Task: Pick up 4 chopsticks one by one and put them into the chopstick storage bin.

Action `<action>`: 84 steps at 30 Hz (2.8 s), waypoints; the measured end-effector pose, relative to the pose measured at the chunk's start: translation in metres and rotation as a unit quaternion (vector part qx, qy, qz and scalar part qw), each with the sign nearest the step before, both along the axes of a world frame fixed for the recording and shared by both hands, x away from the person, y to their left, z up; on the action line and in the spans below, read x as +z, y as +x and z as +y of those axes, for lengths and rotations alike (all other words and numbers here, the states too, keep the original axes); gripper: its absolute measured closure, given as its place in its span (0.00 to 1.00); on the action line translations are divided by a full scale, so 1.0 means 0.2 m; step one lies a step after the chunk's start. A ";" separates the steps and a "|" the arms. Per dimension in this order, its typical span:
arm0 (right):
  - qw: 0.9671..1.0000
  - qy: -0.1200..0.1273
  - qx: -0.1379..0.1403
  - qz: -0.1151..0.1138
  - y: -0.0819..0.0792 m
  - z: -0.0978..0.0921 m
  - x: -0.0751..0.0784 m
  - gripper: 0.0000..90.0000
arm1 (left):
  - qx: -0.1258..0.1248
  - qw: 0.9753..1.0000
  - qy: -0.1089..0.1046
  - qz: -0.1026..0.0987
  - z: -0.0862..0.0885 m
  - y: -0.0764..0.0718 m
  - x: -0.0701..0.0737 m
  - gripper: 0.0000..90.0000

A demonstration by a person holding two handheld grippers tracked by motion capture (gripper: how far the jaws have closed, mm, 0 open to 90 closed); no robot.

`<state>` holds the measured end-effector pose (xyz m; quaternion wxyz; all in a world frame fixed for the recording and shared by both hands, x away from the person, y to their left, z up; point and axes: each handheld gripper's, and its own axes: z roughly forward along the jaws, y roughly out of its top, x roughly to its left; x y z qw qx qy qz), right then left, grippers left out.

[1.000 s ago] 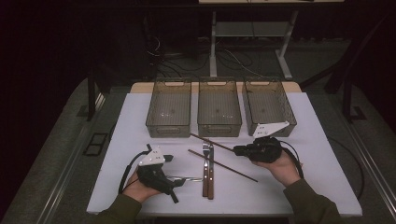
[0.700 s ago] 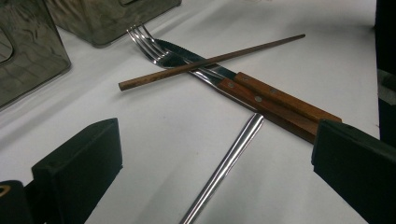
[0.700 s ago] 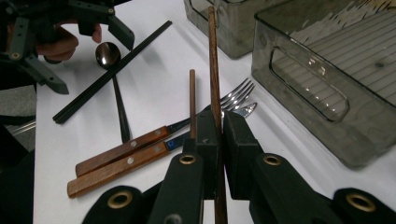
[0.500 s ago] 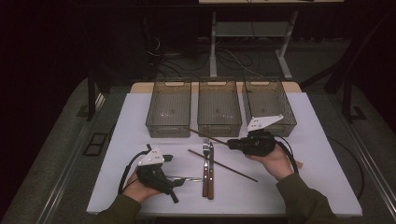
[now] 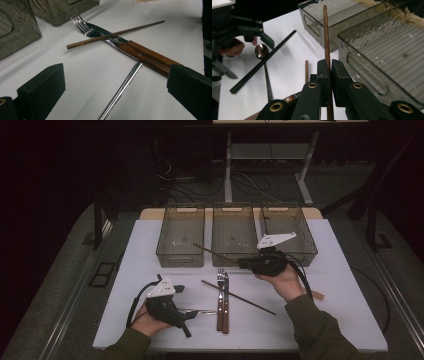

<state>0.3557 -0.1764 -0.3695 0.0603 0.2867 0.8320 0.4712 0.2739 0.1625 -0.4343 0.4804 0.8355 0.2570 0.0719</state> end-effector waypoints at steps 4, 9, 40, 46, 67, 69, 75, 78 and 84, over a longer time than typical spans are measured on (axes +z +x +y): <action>1.000 -0.004 -0.007 0.002 0.02 0.02 0.00 0.95 | -0.001 1.000 0.000 0.000 0.00 0.00 0.00 0.01; 1.000 -0.008 -0.017 0.008 0.06 0.03 -0.01 0.95 | -0.001 1.000 0.001 0.001 0.00 0.00 0.00 0.01; 0.997 -0.009 -0.068 0.023 0.29 0.20 0.10 0.95 | 0.001 1.000 0.001 0.004 -0.01 -0.01 0.00 0.02; 0.997 -0.010 -0.078 0.020 0.33 0.25 0.12 0.94 | 0.000 1.000 0.002 0.004 -0.01 -0.01 0.00 0.02; 0.995 -0.026 -0.091 0.022 0.49 0.49 0.10 0.94 | -0.004 1.000 0.000 0.000 0.00 0.00 0.01 0.02; 0.995 -0.026 -0.093 0.025 0.51 0.51 0.10 0.94 | -0.003 1.000 -0.003 0.000 0.00 0.00 0.01 0.02; 0.994 -0.043 -0.098 0.026 0.56 0.59 0.08 0.94 | -0.006 1.000 -0.002 0.000 0.00 0.00 0.01 0.02; 0.993 -0.048 -0.101 0.028 0.58 0.62 0.07 0.94 | -0.007 1.000 -0.004 0.004 0.00 0.00 0.00 0.02; 0.993 -0.048 -0.103 0.028 0.61 0.67 0.05 0.94 | -0.011 1.000 -0.005 0.001 0.00 0.00 0.01 0.02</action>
